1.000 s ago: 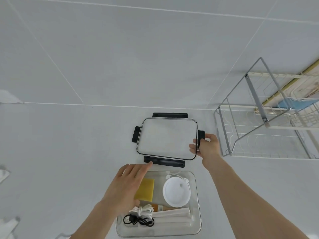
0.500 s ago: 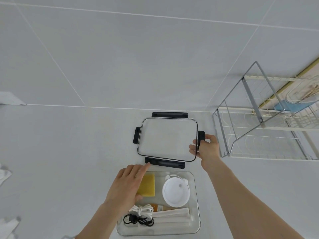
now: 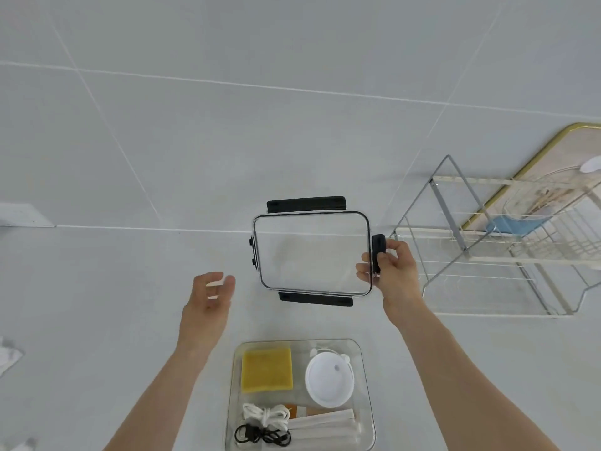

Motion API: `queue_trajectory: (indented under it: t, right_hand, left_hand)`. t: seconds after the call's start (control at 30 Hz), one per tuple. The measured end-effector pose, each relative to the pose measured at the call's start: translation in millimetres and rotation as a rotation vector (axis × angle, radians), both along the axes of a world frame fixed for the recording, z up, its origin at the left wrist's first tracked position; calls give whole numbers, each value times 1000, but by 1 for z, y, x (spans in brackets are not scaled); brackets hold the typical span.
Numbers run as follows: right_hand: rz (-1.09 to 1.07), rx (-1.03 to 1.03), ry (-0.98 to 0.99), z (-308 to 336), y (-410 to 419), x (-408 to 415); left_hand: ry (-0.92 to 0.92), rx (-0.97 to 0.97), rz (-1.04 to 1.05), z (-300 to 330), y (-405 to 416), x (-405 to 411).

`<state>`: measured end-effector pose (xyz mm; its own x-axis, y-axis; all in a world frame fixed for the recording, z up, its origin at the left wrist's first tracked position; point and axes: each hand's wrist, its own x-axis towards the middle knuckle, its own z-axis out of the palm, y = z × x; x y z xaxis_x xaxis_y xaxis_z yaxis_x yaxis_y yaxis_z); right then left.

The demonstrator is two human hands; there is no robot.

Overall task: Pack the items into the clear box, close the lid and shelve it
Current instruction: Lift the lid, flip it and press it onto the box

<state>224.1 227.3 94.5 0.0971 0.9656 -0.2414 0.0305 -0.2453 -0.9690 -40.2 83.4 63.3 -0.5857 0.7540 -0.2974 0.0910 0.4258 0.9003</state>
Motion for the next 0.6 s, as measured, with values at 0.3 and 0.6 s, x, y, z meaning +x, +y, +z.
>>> queue_trajectory:
  t: [0.3,0.6]
  right_hand:
    - [217,204,209,51,-58,-12]
    - [312,190,278,49,-107,1]
  left_hand:
    - [-669,-45,51,56,-5,-36]
    - [-816,-106,-47,55,-53,-52]
